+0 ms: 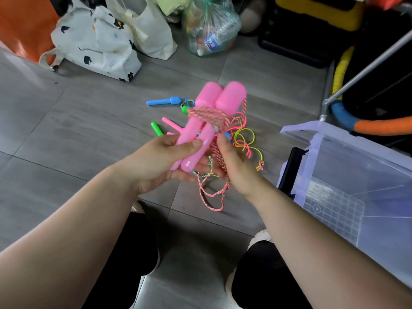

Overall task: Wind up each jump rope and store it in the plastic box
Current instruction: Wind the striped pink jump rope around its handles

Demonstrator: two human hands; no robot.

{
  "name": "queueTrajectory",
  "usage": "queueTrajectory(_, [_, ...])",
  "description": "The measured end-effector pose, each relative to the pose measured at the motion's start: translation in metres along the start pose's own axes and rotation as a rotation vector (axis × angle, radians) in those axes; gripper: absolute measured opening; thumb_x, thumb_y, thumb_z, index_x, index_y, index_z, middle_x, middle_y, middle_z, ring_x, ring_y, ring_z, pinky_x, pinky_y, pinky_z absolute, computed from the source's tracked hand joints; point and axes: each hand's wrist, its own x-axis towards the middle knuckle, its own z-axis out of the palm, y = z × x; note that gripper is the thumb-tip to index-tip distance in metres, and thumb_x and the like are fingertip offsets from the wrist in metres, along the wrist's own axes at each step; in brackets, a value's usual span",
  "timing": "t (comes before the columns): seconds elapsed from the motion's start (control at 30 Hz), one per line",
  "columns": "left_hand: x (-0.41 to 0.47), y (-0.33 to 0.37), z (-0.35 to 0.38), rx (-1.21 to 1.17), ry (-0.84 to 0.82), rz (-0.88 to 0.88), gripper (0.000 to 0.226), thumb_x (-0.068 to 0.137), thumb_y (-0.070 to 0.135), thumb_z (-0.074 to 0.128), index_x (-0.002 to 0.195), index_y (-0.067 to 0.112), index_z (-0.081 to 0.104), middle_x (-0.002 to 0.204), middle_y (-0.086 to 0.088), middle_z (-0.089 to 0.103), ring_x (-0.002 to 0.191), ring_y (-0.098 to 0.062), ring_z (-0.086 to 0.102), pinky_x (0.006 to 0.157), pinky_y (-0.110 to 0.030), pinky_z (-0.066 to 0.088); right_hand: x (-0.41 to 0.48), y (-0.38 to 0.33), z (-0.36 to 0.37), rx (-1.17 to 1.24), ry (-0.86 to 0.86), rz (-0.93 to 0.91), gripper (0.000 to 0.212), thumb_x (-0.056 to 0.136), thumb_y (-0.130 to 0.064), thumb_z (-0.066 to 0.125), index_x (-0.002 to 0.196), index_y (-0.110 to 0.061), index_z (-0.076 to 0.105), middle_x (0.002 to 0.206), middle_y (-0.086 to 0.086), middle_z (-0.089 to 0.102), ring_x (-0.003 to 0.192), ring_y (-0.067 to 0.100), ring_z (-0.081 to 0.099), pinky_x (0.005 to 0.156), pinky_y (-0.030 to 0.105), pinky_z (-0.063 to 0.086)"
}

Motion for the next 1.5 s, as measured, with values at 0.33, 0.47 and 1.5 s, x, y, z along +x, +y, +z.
queueTrajectory(0.33, [0.007, -0.015, -0.034, 0.503, 0.278, 0.095, 0.016, 0.087, 0.017, 0.056, 0.072, 0.015, 0.059, 0.047, 0.009, 0.062, 0.039, 0.000, 0.052, 0.034, -0.011, 0.033, 0.004, 0.000, -0.006, -0.920, 0.100, -0.079, 0.022, 0.090, -0.026, 0.048, 0.101, -0.016, 0.064, 0.096, 0.006, 0.069, 0.093, 0.026, 0.058, 0.075, 0.032, 0.044])
queueTrajectory(0.47, [0.011, -0.020, -0.040, 0.763, 0.356, 0.115, 0.019, 0.084, 0.019, 0.059, 0.066, 0.016, 0.054, 0.044, 0.007, 0.058, 0.037, 0.004, 0.052, 0.039, -0.005, 0.034, -0.004, -0.007, -0.002, -1.048, 0.013, -0.248, 0.022, 0.089, -0.028, 0.046, 0.100, -0.019, 0.063, 0.098, 0.005, 0.067, 0.096, 0.026, 0.056, 0.068, 0.030, 0.037])
queueTrajectory(1.5, [0.004, -0.009, -0.038, 0.341, 0.171, 0.032, 0.016, 0.069, 0.030, 0.068, 0.071, 0.015, 0.061, 0.047, 0.008, 0.063, 0.041, 0.001, 0.052, 0.034, -0.010, 0.029, 0.007, 0.019, 0.001, -0.383, -0.116, 0.069, 0.027, 0.093, -0.022, 0.045, 0.081, -0.006, 0.064, 0.044, -0.008, 0.038, 0.038, 0.001, 0.034, 0.050, 0.024, 0.028])
